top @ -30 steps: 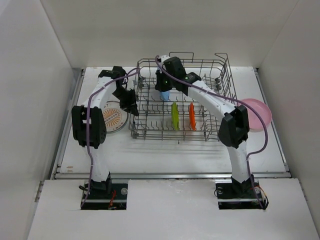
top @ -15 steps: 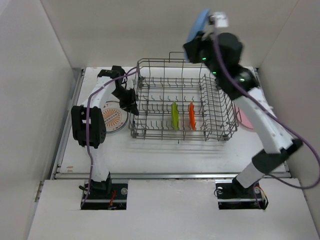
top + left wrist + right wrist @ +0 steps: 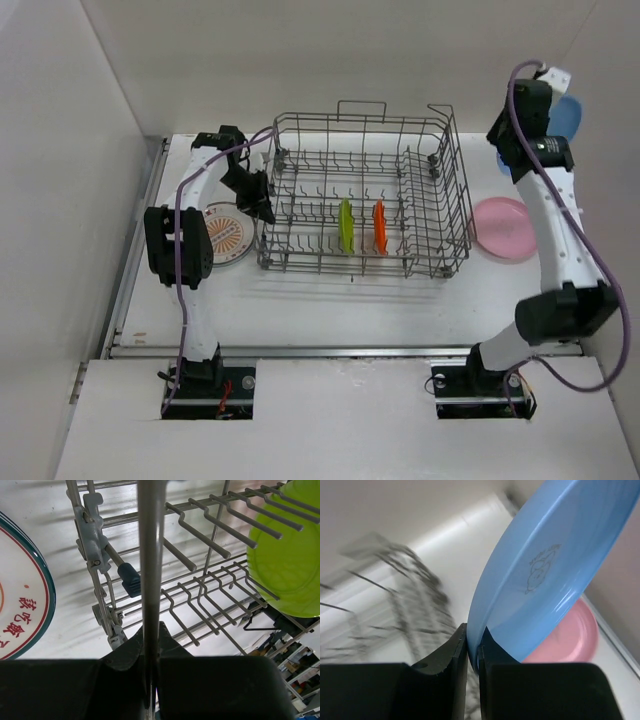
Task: Unload the plates from the dish rack
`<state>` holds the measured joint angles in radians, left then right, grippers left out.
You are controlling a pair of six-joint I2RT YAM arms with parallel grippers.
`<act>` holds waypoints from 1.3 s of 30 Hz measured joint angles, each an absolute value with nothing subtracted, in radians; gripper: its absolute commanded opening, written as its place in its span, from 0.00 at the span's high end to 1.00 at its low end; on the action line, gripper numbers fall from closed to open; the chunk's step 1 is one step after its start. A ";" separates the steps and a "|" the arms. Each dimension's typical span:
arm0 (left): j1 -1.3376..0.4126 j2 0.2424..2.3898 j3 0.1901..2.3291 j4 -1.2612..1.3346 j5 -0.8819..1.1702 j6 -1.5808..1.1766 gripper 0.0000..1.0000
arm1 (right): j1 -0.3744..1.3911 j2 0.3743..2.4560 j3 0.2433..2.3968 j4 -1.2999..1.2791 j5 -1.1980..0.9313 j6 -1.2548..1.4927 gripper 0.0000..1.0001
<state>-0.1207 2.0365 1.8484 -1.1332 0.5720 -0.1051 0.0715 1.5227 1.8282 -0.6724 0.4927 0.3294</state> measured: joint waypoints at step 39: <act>-0.106 2.038 1.846 -1.055 0.598 -0.163 1.00 | 0.453 1.309 1.599 -0.597 0.384 0.315 0.27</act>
<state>-0.1062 2.0380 1.8462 -1.0550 0.5976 -0.1631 0.4534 1.3090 1.5986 -0.5968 0.3843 0.3145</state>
